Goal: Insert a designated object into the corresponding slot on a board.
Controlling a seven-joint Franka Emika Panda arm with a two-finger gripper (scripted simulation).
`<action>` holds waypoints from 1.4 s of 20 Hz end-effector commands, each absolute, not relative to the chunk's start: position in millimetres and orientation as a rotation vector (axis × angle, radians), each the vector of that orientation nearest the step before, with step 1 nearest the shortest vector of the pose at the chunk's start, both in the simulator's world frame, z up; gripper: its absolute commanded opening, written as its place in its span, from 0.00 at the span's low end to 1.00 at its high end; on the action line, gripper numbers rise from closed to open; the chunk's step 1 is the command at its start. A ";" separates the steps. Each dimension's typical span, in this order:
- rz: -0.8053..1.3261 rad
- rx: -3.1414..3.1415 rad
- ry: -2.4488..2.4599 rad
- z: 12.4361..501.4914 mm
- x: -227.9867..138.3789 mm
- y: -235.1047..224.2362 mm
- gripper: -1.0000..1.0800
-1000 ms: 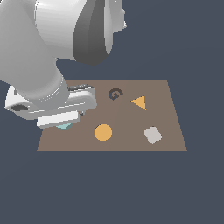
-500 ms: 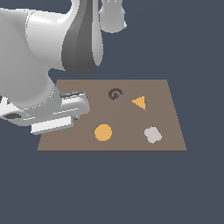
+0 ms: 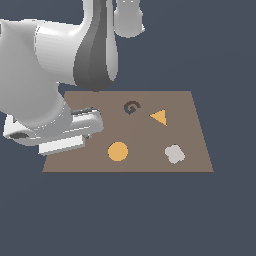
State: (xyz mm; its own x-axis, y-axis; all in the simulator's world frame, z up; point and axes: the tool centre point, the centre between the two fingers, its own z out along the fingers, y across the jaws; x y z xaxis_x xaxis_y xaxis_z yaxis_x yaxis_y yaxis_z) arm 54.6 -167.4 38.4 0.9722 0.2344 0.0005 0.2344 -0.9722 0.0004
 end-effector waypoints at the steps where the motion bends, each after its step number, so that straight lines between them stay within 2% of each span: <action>1: 0.000 3.120 0.371 31.4 54.4 -167.2 0.96; 3: 0.000 3.120 0.371 29.8 54.3 -167.2 0.96; 4: 0.000 3.120 0.371 29.8 54.3 -167.2 0.00; 28: -0.001 3.106 0.473 33.3 55.6 -163.6 0.00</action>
State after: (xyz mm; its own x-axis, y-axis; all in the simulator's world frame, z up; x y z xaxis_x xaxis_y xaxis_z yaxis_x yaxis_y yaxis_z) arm 55.1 -164.6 32.9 0.9597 0.2809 -0.0010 0.2809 -0.9597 -0.0004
